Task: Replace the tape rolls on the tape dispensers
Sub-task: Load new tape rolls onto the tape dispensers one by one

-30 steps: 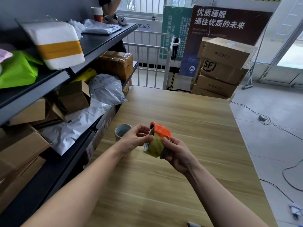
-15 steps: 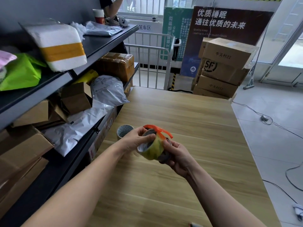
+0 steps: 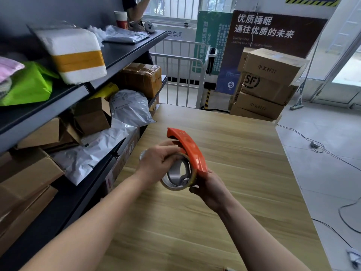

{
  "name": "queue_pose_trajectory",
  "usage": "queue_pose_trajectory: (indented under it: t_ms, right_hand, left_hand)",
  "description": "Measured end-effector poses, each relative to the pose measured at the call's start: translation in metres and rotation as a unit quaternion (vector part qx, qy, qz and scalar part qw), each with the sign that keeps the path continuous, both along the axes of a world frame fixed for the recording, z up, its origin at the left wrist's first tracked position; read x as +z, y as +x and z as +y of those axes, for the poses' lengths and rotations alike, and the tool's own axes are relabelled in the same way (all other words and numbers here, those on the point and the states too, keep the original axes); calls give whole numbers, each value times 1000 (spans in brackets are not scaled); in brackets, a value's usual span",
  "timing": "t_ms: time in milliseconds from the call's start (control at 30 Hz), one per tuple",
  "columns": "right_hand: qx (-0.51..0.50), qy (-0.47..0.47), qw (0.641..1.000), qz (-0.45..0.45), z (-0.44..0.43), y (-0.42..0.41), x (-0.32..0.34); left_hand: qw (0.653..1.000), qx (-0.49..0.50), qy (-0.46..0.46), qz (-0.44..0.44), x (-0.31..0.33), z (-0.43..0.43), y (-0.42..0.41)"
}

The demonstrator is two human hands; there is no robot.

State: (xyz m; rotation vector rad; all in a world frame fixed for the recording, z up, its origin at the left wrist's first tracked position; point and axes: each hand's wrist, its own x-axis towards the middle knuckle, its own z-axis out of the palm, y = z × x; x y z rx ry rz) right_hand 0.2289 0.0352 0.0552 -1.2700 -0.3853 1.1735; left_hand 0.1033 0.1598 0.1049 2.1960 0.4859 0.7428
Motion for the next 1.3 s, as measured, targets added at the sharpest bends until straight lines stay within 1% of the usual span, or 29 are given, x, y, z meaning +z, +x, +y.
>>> queue_pose_trajectory:
  t_ms: [33, 100, 167, 233, 300, 367, 433, 500, 533, 667, 833, 1133, 1200, 1300]
  right_hand:
    - [-13, -1, 1000, 4, 2, 0, 2]
    - [-34, -7, 999, 3, 5, -1, 5]
    - [-69, -25, 997, -19, 9, 1, 7]
    - [-119, -49, 991, -39, 10, 4, 5]
    - [-128, -45, 989, -55, 10, 4, 5]
    - [-108, -9, 992, -63, 12, 1, 7]
    - [-92, 29, 993, -67, 16, -1, 13]
    - [-86, 52, 993, -67, 18, -1, 17]
    - [-86, 59, 992, -64, 18, 0, 17]
    - [-84, 67, 993, -52, 18, 2, 15]
    - [-82, 76, 993, -38, 18, 2, 13]
    - [-99, 55, 992, -61, 17, 7, 11]
    - [-99, 54, 992, -60, 18, 8, 10]
    - [-97, 54, 992, -52, 17, 8, 9]
  left_hand:
    - [1000, -6, 21, -3, 0, 0, 1]
    - [1000, 6, -6, -28, 0, 1, 1]
    - [994, 48, -65, -73, 0, 3, 1]
    - [978, 99, -156, -101, 3, 5, 2]
    - [958, 141, -238, -76, 2, 9, 1]
    - [940, 168, -296, 2, -2, 13, 0]
    - [910, 182, -367, 62, -8, 14, -1]
    - [882, 175, -432, 67, -11, 13, -2]
    - [874, 171, -449, 70, -13, 14, -2]
    - [873, 153, -451, 109, -13, 17, -1]
    - [874, 160, -442, 124, -7, 15, 5]
    - [850, 159, -479, 154, -6, 15, 11]
    - [852, 155, -474, 161, -8, 15, 12]
    - [867, 145, -450, 157, -11, 16, 11]
